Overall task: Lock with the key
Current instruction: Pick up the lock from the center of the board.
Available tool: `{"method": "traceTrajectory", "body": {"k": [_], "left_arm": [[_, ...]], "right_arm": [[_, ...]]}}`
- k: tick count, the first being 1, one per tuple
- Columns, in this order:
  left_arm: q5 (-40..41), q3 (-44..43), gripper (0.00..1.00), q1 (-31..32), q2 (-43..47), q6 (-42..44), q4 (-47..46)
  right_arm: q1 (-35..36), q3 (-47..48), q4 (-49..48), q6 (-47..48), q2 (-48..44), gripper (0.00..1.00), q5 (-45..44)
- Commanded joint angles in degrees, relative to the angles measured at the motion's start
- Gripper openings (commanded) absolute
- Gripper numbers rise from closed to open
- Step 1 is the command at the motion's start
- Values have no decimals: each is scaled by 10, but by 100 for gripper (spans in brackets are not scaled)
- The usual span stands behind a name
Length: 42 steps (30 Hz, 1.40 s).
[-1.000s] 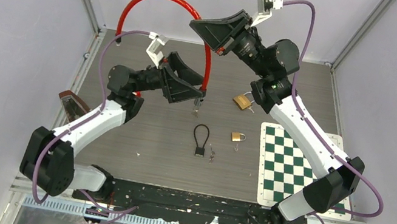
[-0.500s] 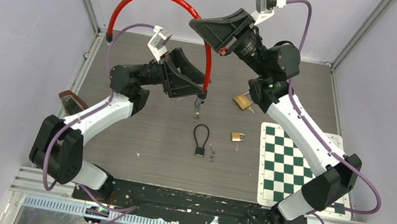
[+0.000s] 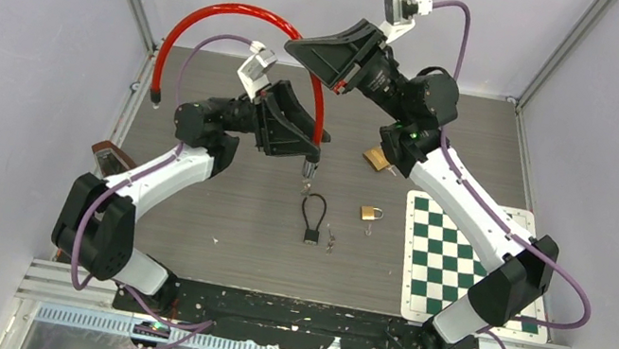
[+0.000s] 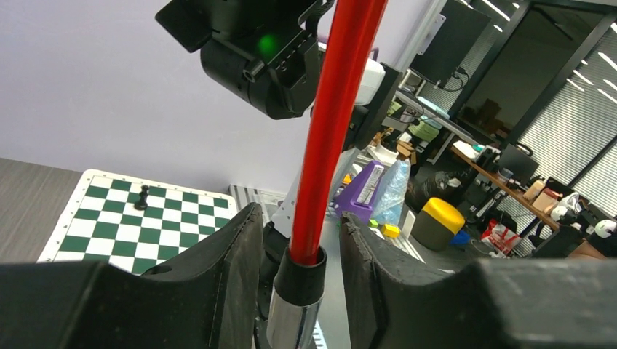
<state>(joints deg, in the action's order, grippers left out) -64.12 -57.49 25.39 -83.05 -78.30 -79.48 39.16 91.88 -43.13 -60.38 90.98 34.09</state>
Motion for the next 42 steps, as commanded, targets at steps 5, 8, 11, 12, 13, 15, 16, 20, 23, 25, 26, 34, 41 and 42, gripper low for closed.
{"method": "traceTrajectory", "body": {"k": [5,8,11,12,13,15,16,20,23,25,26,34,41,42], "left_arm": [[-17,-30,43,3,-1,-18,-41],[-23,-34,36,4,-5,-24,-41],[-37,-42,31,7,-6,-30,-41],[-40,-42,31,8,-6,-31,-40],[-43,-42,32,8,-6,-32,-41],[-48,-45,34,9,-9,-36,-40],[-52,-46,35,10,-11,-39,-40],[-68,-52,39,16,-16,-43,-42],[-72,-56,40,18,-19,-45,-41],[-72,-58,38,19,-20,-44,-42],[-70,-59,34,18,-22,-45,-42],[-56,-67,0,16,-32,-36,-33],[-22,-21,0,-4,34,168,219],[-11,-16,0,-6,58,252,325]], "right_arm": [[2,0,-64,-24,-7,5,-4],[2,0,-64,-26,-5,5,-1],[4,0,-63,-26,-4,5,4],[5,0,-62,-26,-3,5,5],[5,-1,-62,-26,-2,5,7],[6,1,-64,-25,-1,5,10],[6,1,-64,-25,0,5,12],[7,7,-66,-28,5,5,19],[7,9,-71,-32,7,5,23],[7,11,-74,-35,9,5,28],[7,11,-76,-36,10,5,29],[8,3,-86,-31,4,5,32],[7,-20,-87,4,-22,8,17],[7,-26,-88,11,-25,11,8]]}}
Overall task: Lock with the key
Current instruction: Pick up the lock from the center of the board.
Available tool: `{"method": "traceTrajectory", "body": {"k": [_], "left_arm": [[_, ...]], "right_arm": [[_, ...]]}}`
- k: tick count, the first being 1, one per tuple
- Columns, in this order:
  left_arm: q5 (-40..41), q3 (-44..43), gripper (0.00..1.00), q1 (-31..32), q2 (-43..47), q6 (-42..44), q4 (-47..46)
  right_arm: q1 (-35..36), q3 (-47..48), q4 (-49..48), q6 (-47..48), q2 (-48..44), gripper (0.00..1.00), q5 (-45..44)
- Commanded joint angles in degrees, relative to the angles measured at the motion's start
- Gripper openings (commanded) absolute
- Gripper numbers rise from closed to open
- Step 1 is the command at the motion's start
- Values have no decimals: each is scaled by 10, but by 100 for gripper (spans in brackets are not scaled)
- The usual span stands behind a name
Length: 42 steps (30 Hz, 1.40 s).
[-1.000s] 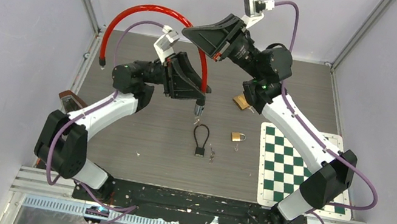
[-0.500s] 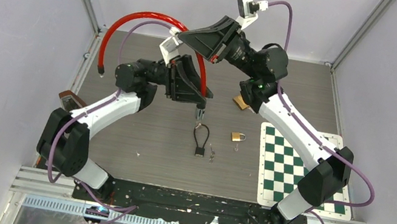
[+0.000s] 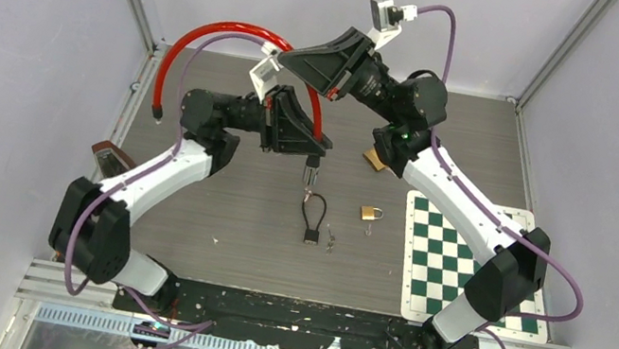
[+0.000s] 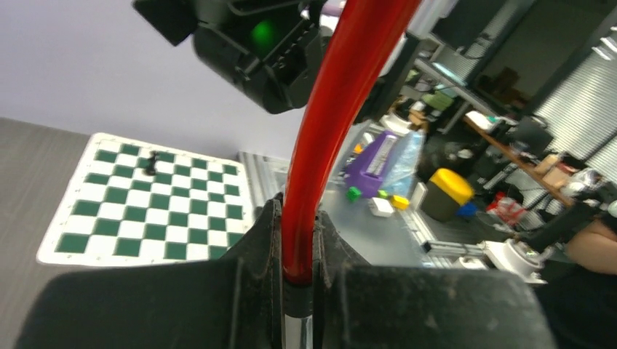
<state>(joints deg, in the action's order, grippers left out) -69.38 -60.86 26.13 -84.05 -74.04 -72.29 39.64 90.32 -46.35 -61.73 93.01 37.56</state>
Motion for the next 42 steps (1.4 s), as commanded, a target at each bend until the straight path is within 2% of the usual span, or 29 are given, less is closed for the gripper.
{"method": "traceTrajectory", "body": {"k": [1,3,5,9,14,17,22,25,28,31,33,35,42], "left_arm": [[58,17,0,-15,87,282,349],[97,-1,0,-16,113,419,536],[129,-28,0,-16,124,522,676],[169,-69,0,-16,125,638,844],[189,-56,0,-16,134,673,904],[193,-54,0,-16,134,668,932],[242,-71,0,-16,128,689,1016],[262,-81,0,-16,122,716,1062],[248,-89,0,-14,119,758,1103],[225,-97,0,-7,116,808,1156],[221,-97,0,0,118,826,1176],[216,-93,0,5,119,826,1179],[209,-107,0,16,112,858,1224]], "right_arm": [[2,-24,-57,42,-55,16,-31],[1,-40,-47,70,-67,24,-44],[-1,-50,-30,99,-75,29,-54],[-4,-74,-5,124,-86,36,-89],[-7,-108,21,120,-103,53,-152],[-8,-117,47,123,-112,58,-191],[-13,-98,156,167,-122,64,-216],[-13,-66,224,237,-116,68,-180],[-14,-6,351,371,-98,72,-120],[-13,34,439,482,-80,80,-35],[-11,63,537,528,-66,81,3],[-7,86,587,563,-57,82,25],[23,83,621,626,-49,80,38]]}}
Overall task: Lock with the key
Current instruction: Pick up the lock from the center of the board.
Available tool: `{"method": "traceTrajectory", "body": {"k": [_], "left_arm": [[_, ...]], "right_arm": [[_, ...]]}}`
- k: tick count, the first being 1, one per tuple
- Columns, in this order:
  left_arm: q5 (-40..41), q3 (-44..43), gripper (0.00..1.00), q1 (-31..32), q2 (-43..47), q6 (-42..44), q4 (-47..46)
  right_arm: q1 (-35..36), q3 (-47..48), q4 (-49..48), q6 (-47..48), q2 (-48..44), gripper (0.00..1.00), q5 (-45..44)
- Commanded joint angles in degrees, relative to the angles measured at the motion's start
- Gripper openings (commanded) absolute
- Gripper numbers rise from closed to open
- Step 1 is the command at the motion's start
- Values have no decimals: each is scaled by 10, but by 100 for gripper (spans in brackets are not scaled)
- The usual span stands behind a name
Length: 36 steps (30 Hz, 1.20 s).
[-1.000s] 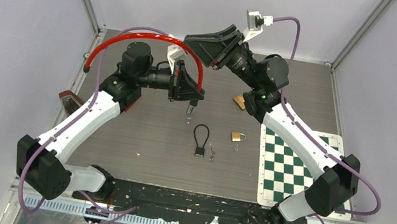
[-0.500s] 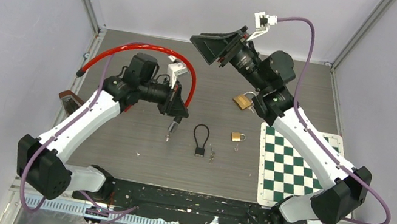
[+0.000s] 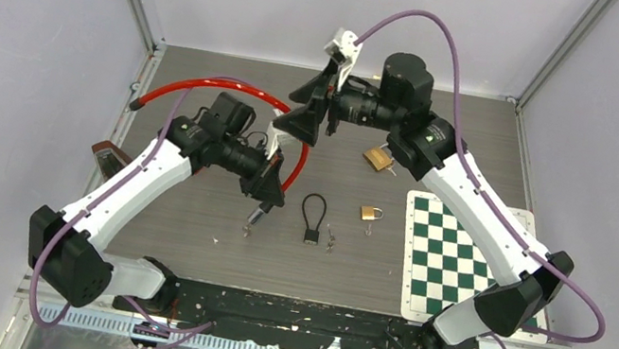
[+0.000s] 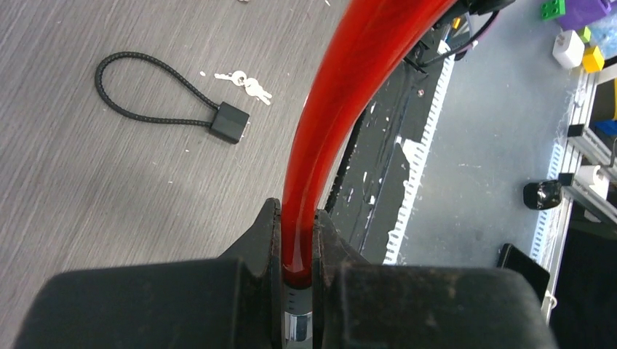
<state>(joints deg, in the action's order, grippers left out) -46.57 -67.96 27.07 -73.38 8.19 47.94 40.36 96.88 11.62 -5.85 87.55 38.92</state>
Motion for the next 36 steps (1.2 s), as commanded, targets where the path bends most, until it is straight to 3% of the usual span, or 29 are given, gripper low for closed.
{"method": "traceTrajectory", "body": {"k": [1,5,7,8,10,12,15,18,24,30,36], "left_arm": [[-20,-36,0,8,7,36,22],[-18,-34,0,10,8,38,26],[-15,-30,0,11,11,38,26],[-13,-27,0,11,12,36,24],[-10,-19,0,11,16,30,17],[-5,-9,0,11,18,24,11],[0,10,0,11,18,8,-2],[0,24,0,10,15,-13,-18],[29,28,0,11,20,-47,-36],[77,-3,0,11,51,-58,-35],[117,-31,0,11,81,-65,-45]], "right_arm": [[17,21,42,66,9,80,21],[19,40,36,34,28,71,10],[20,43,23,11,32,58,-11],[20,43,16,-8,31,43,-24],[20,30,-13,-50,19,24,-79],[14,-3,-92,-108,-1,11,-118],[0,-78,-189,-203,-31,5,-184],[-7,-139,-259,-304,-63,5,-247],[-8,-183,-245,-383,-92,11,-332],[-7,-199,-210,-392,-105,34,-367],[-8,-208,-225,-386,-119,65,-376]]}}
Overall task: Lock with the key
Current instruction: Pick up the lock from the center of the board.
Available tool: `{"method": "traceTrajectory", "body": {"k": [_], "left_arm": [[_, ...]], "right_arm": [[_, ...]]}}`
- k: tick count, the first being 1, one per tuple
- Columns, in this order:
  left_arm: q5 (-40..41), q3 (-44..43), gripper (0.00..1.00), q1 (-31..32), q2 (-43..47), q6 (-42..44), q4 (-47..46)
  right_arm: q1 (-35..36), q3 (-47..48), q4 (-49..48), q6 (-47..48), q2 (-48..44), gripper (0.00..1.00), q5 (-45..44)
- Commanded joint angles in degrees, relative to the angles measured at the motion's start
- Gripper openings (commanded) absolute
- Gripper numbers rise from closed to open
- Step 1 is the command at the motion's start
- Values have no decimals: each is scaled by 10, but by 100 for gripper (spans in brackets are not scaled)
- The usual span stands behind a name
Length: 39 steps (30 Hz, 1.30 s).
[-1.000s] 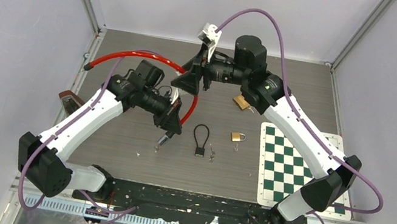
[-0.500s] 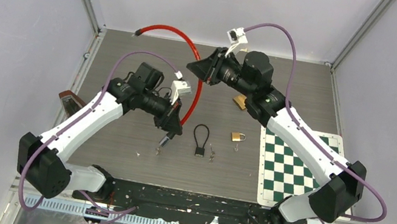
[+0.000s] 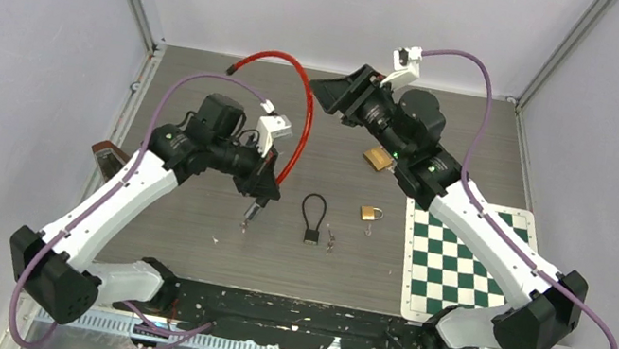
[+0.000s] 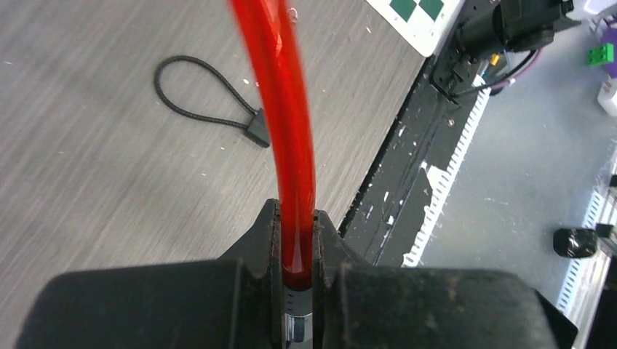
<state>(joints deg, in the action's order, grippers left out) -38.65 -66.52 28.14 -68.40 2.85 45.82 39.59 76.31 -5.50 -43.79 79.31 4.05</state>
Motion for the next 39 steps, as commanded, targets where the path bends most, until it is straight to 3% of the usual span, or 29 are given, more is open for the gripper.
{"method": "traceTrajectory", "body": {"k": [1,5,18,24,32,39], "left_arm": [[44,-50,0,0,33,-11,-21],[69,-70,0,-1,35,3,-5],[94,-133,0,0,70,33,25],[30,-189,0,0,68,37,55],[-172,-213,0,8,78,8,52],[-193,-203,0,47,80,20,65]], "right_arm": [[-2,-4,-58,-6,-40,67,-30],[-10,-6,-56,9,-46,71,-31],[-70,-92,-99,117,-84,70,56],[-75,-146,-174,194,-85,70,124],[-74,-112,-330,133,49,72,298],[-41,-28,-508,32,213,73,362]]}}
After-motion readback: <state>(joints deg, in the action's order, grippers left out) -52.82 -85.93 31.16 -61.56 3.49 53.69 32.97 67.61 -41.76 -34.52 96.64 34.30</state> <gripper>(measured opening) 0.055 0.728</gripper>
